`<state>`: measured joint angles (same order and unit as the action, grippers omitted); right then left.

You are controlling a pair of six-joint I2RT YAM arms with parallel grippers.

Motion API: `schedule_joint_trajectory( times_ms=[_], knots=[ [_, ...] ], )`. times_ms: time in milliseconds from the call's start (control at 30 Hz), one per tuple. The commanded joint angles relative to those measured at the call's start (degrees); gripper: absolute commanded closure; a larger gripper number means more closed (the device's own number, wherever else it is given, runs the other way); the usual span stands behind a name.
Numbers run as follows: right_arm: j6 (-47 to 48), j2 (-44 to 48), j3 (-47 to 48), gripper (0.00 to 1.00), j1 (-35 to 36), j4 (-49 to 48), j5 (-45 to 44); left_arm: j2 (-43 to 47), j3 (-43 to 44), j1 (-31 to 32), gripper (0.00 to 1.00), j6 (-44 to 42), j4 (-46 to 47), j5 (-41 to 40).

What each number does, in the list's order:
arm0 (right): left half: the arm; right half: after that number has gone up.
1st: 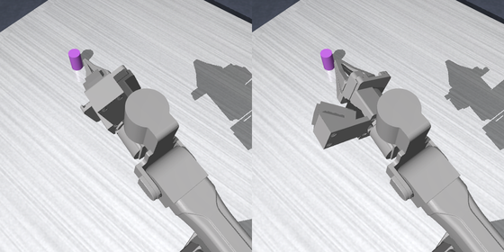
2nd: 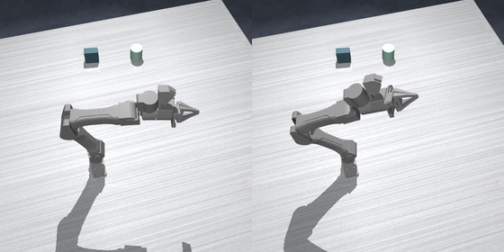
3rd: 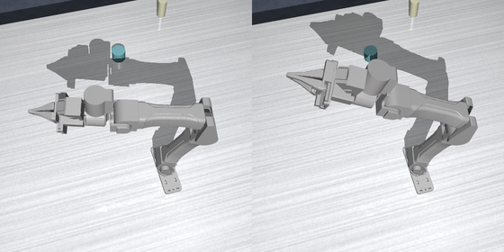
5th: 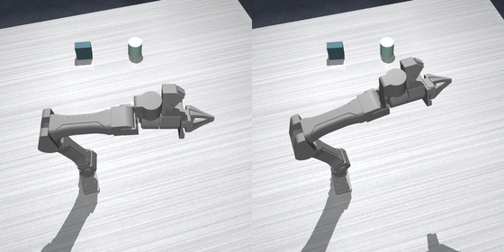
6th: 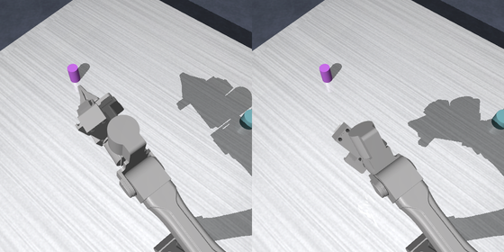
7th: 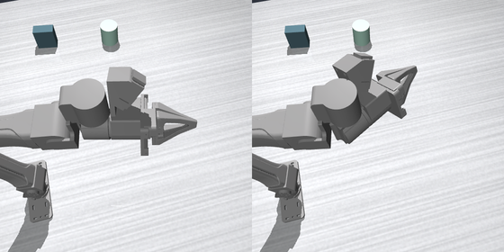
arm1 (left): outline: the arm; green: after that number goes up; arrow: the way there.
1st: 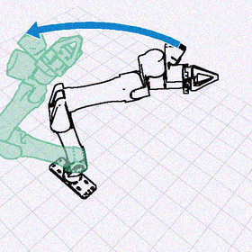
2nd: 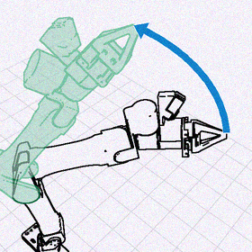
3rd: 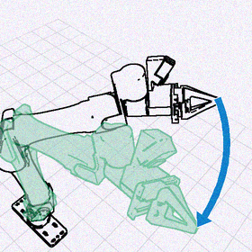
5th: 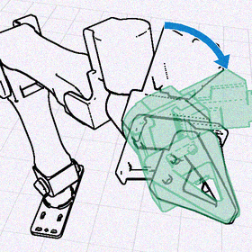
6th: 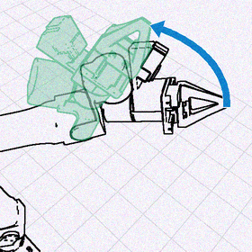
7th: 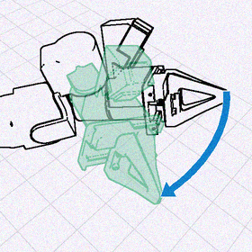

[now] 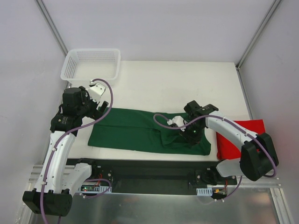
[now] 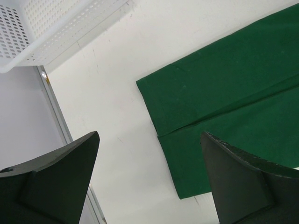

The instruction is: Fold and stack the t-shirts

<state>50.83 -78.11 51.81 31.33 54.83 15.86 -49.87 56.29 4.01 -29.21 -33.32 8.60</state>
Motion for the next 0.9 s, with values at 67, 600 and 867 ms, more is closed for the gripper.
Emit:
schedule_joint_trajectory(
  times_ms=[67, 600, 867],
  knots=[
    [5.1, -0.1, 4.6, 0.79, 2.1, 11.9, 9.9, -0.1, 0.5, -0.7, 0.1, 0.2, 0.4, 1.2],
    [-4.0, 1.0, 2.1, 0.4, 2.8, -13.4, -9.3, 0.6, 0.3, -0.7, 0.1, 0.0, 0.4, 1.7],
    [-4.3, -8.5, 2.2, 0.41, 3.0, -16.2, -11.1, 2.0, -0.7, -0.7, 0.1, -0.5, 0.3, 1.1]
  ],
)
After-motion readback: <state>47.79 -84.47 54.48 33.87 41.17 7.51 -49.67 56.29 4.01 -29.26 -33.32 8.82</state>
